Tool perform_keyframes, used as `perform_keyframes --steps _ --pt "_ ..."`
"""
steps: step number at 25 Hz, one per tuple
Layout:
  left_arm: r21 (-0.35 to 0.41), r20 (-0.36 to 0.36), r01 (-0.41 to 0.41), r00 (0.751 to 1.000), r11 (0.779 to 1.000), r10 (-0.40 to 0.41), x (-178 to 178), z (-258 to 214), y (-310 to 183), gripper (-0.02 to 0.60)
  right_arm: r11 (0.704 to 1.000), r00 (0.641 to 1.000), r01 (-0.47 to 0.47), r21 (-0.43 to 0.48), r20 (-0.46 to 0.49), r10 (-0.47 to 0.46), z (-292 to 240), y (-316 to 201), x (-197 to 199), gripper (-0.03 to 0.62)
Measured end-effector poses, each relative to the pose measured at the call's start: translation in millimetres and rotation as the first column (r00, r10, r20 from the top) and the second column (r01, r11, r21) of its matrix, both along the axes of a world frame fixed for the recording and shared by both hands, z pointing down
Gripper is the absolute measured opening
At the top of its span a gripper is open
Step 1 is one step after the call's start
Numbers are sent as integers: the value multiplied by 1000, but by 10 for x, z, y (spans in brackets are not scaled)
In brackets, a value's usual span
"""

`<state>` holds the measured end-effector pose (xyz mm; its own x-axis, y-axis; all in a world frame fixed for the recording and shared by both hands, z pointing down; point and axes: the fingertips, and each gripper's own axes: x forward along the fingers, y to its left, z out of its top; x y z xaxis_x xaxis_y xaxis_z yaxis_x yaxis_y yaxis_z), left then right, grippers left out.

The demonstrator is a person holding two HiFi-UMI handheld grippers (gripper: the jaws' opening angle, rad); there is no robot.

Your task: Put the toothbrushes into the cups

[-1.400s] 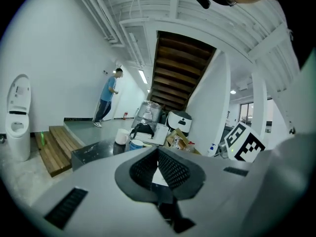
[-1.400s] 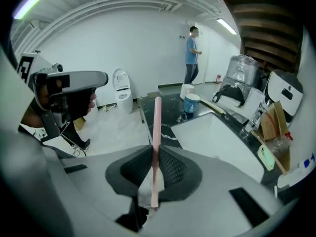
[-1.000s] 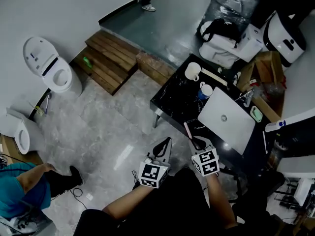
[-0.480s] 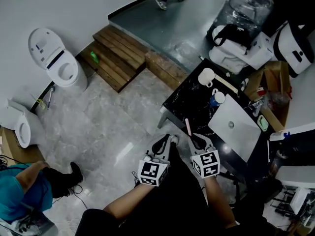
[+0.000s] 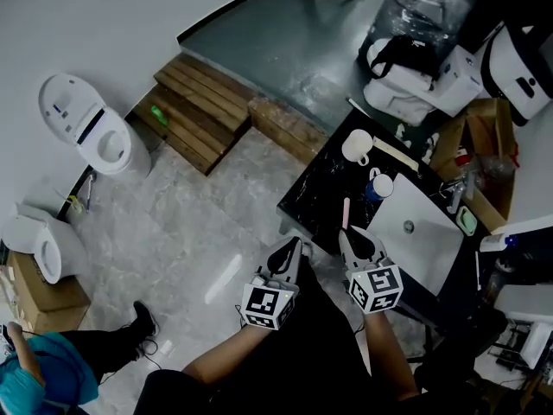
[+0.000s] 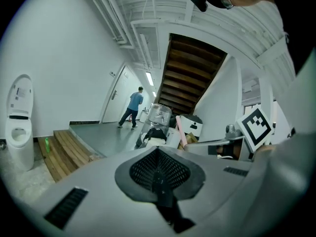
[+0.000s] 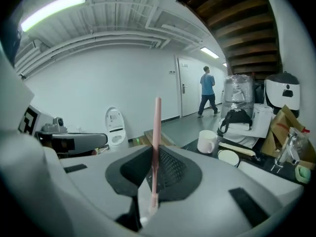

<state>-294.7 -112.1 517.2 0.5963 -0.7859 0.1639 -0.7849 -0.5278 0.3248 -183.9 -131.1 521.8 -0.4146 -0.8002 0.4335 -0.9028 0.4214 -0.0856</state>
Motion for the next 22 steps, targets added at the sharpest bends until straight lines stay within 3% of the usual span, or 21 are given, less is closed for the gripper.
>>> perform_keyframes --steps 5,14,22 --pt "7 -5 -42 999 999 42 279 -50 -535 14 993 995 -100 57 30 99 -159 -499 440 57" --pt "8 22 -89 996 996 89 835 -73 -1440 14 972 967 -219 81 150 205 -253 -1403 1116 57" --pt "-14 64 -82 994 997 83 1108 49 -1930 14 960 959 -238 147 195 207 -259 -2105 1336 57"
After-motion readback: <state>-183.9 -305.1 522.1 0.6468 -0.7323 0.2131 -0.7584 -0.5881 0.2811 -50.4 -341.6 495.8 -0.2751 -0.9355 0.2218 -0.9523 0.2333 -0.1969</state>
